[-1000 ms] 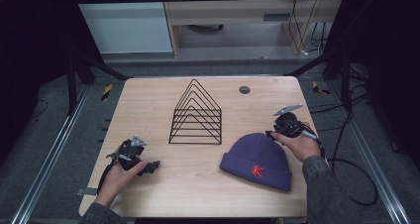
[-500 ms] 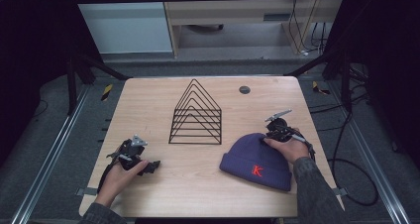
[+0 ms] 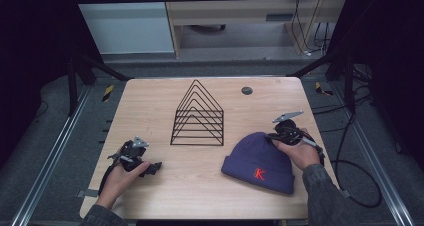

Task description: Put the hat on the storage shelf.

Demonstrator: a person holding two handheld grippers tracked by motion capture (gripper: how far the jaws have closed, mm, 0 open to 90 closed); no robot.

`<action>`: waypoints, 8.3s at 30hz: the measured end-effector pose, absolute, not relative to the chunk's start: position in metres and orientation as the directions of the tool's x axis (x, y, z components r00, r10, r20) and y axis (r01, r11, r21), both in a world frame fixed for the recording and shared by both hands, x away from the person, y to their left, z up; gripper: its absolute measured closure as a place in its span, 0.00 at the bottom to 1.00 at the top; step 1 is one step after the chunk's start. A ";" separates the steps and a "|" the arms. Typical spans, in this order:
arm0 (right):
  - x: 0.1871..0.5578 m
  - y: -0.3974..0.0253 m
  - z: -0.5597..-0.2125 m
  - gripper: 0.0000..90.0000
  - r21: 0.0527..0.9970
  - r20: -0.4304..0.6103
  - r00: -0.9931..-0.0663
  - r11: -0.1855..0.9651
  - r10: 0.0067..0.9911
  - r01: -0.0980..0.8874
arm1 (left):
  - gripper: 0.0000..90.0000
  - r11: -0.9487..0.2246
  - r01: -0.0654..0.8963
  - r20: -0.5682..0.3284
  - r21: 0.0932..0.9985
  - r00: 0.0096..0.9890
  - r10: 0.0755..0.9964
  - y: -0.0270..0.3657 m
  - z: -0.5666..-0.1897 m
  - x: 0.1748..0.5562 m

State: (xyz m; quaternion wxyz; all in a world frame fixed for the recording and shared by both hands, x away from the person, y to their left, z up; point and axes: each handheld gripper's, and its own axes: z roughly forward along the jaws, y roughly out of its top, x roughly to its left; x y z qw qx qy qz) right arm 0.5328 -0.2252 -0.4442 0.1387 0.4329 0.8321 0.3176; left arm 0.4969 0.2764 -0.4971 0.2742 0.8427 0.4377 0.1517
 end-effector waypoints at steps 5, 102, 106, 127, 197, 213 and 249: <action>0.511 -0.230 -0.417 0.91 0.727 0.020 -0.607 0.406 0.794 0.554 | 0.00 -0.466 0.653 0.016 0.596 0.571 0.821 0.276 -0.497 0.498; 0.527 -0.078 -0.167 0.91 0.879 -0.198 -0.766 0.456 0.611 0.136 | 0.05 -0.379 0.322 -0.019 0.868 0.783 0.621 0.205 -0.300 0.526; 0.524 -0.074 -0.167 0.91 0.881 -0.196 -0.773 0.454 0.603 0.131 | 0.05 -0.396 0.305 -0.005 0.866 0.797 0.603 0.202 -0.298 0.524; 0.527 -0.054 -0.173 0.91 0.874 -0.196 -0.802 0.471 0.564 0.118 | 0.64 -0.418 0.326 -0.031 0.848 0.817 0.575 0.189 -0.311 0.544; 0.562 -0.027 -0.229 0.88 0.776 -0.203 -0.813 0.596 0.545 0.206 | 0.70 -0.448 0.401 0.040 0.799 0.707 0.706 0.212 -0.355 0.555; 0.568 -0.028 -0.238 0.88 0.771 -0.175 -0.815 0.591 0.553 0.236 | 0.69 -0.457 0.408 0.039 0.790 0.711 0.702 0.212 -0.361 0.556; 0.571 -0.020 -0.275 0.87 0.728 -0.153 -0.828 0.628 0.539 0.275 | 0.67 -0.455 0.468 -0.007 0.758 0.703 0.711 0.222 -0.393 0.555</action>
